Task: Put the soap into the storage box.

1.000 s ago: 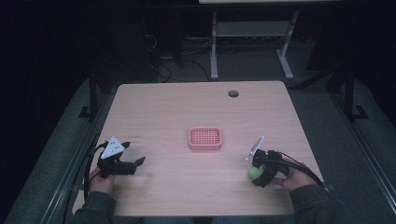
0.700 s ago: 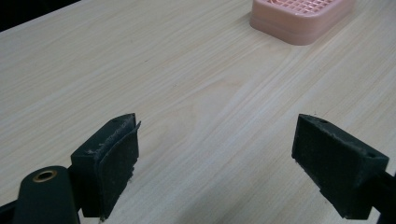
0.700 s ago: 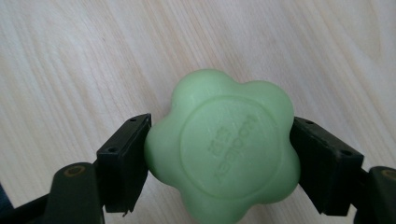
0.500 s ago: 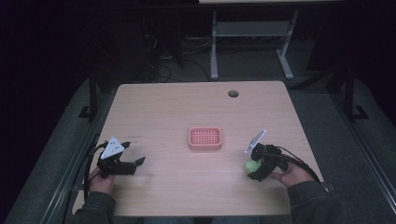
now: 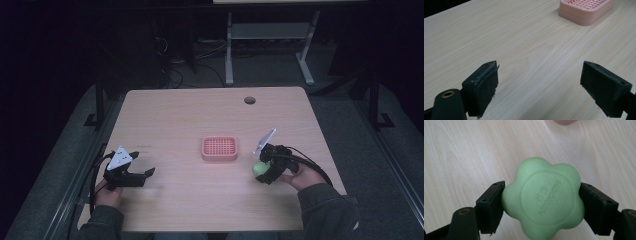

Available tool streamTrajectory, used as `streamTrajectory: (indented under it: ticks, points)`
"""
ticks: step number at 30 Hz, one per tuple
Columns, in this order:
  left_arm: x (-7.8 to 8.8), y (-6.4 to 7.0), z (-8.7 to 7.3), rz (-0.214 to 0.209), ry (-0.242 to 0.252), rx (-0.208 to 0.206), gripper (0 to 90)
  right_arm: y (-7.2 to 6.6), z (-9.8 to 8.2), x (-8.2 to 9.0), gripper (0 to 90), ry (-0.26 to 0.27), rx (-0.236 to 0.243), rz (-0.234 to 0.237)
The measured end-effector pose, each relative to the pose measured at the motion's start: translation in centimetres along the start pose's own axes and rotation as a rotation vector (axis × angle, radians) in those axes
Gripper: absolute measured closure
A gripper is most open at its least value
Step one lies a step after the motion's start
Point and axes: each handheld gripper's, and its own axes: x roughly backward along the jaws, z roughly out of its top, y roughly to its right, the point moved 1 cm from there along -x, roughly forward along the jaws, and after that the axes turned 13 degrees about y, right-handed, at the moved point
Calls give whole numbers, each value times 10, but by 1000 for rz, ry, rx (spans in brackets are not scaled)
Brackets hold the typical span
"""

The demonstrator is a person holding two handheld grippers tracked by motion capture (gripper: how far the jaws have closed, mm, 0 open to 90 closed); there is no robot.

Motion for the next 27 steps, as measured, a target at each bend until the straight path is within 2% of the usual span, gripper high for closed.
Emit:
streamTrajectory:
  ticks: [2,12,21,27]
  points:
    - [0,0,0,-1,1,0,144,1,8,-1,252,-4,17,0]
    - [0,-1,0,-3,12,11,144,5,27,-6,253,-11,28,19]
    - [0,0,0,-2,18,17,144,8,48,-12,254,-25,61,23]
    - [0,-1,0,-2,17,16,144,10,58,-13,254,-12,70,30]
